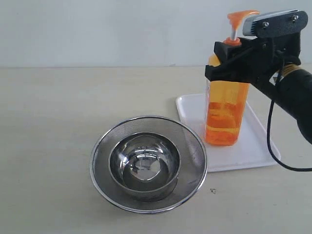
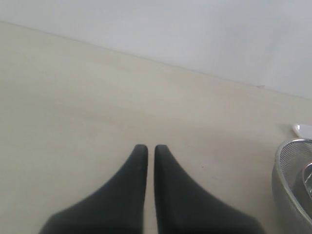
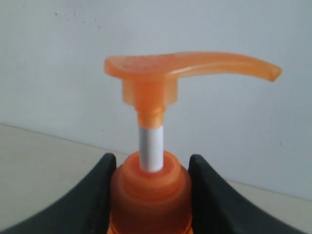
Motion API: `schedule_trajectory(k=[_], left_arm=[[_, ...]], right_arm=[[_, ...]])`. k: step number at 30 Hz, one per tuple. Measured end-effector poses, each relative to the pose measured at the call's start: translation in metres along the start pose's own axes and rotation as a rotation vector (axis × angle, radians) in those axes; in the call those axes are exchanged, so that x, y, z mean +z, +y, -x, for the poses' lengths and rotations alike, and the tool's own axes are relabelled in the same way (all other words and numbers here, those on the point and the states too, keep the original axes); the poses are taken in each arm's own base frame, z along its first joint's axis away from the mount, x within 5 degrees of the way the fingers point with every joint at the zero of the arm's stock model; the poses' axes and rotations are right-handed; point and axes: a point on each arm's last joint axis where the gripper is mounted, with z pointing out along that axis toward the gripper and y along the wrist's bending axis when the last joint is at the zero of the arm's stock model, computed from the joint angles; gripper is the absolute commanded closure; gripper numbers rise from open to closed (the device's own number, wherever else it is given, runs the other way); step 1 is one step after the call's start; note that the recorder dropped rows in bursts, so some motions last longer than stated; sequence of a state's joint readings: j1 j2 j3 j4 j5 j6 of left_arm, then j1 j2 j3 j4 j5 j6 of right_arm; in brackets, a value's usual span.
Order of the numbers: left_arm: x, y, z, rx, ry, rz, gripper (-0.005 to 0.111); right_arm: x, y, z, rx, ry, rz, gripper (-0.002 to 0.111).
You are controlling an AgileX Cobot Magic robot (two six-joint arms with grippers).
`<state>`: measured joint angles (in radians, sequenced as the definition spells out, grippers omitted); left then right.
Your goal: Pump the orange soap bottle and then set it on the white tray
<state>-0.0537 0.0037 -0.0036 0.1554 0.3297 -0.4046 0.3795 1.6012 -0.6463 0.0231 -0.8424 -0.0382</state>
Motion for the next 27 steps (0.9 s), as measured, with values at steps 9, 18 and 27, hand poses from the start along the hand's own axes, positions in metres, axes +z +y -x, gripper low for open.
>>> schedule_trajectory(k=[9,18,27], left_arm=[[0.0,0.0,0.0,0.0,0.0,0.0,0.102],[0.0,0.0,0.0,0.0,0.0,0.0,0.102],[0.0,0.0,0.0,0.0,0.0,0.0,0.102]], right_arm=[[0.0,-0.013,0.002,-0.029,0.009,-0.005,0.108],[-0.001,-0.025,0.006,-0.034,-0.031,0.029,0.108],[0.001,-0.02,0.008,-0.046,-0.06,0.076,0.108]])
